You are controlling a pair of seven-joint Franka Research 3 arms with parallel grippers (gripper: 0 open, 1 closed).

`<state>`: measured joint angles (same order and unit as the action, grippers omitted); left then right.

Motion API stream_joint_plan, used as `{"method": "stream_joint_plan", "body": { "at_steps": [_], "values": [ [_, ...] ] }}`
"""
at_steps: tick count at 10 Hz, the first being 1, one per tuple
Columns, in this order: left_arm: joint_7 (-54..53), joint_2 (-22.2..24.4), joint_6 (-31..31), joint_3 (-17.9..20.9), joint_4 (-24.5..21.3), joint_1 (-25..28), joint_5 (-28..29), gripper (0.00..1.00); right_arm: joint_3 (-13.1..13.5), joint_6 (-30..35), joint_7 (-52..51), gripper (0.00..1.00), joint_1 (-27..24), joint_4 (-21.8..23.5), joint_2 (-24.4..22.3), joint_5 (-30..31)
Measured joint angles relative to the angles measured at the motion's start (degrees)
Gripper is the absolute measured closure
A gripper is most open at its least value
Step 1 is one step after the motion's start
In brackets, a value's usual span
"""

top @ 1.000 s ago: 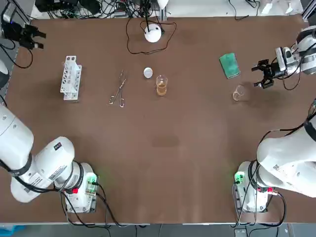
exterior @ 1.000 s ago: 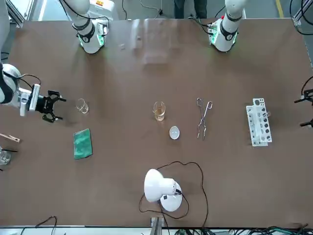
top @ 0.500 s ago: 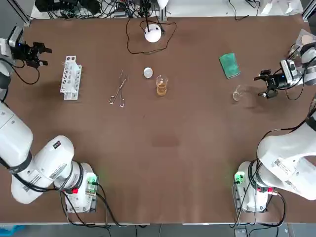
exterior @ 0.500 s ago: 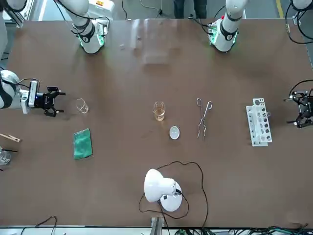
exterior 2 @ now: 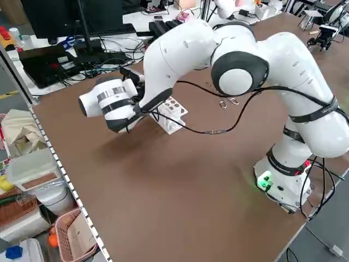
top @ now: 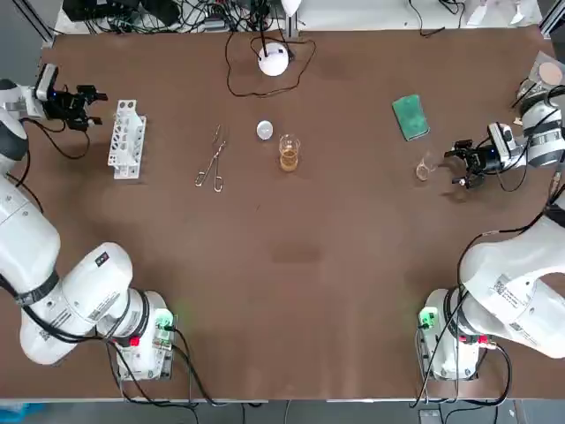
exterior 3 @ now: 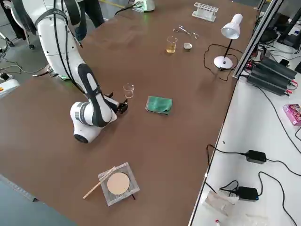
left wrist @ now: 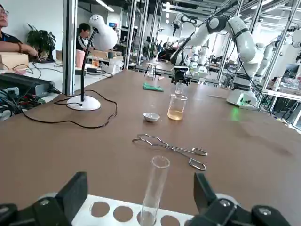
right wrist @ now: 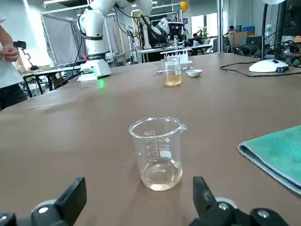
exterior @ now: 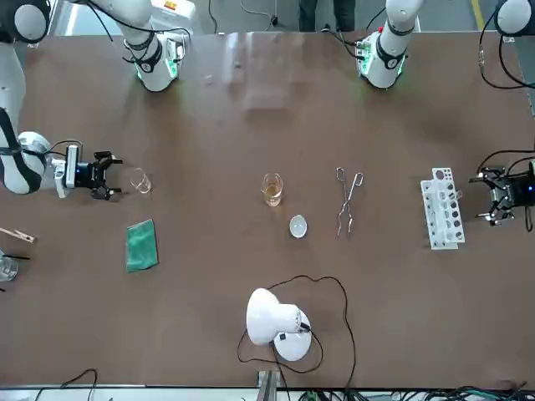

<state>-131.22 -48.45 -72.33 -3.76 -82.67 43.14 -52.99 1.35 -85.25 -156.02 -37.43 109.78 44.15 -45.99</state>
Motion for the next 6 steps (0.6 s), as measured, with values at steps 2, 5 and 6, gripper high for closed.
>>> {"method": "stream_joint_plan", "body": {
  "at_steps": [2, 5, 6],
  "values": [
    [-1.7, -2.0, -0.7, -1.1, 0.0, 0.0, 0.0, 0.01, -0.3, -1.1, -0.6, 0.00, 1.2, -0.1, 0.1, 0.0],
    [-3.7, -3.9, -0.8, -1.8, -1.0, 0.0, 0.0, 0.02, -0.5, -2.4, -1.1, 0.00, 3.1, -0.1, 1.3, -1.1],
    [-4.0, -3.9, -0.8, -2.1, -1.8, 0.0, 0.0, 0.05, -0.6, -2.7, -1.1, 0.00, 3.6, -0.1, 1.6, -1.4]
  ]
}}
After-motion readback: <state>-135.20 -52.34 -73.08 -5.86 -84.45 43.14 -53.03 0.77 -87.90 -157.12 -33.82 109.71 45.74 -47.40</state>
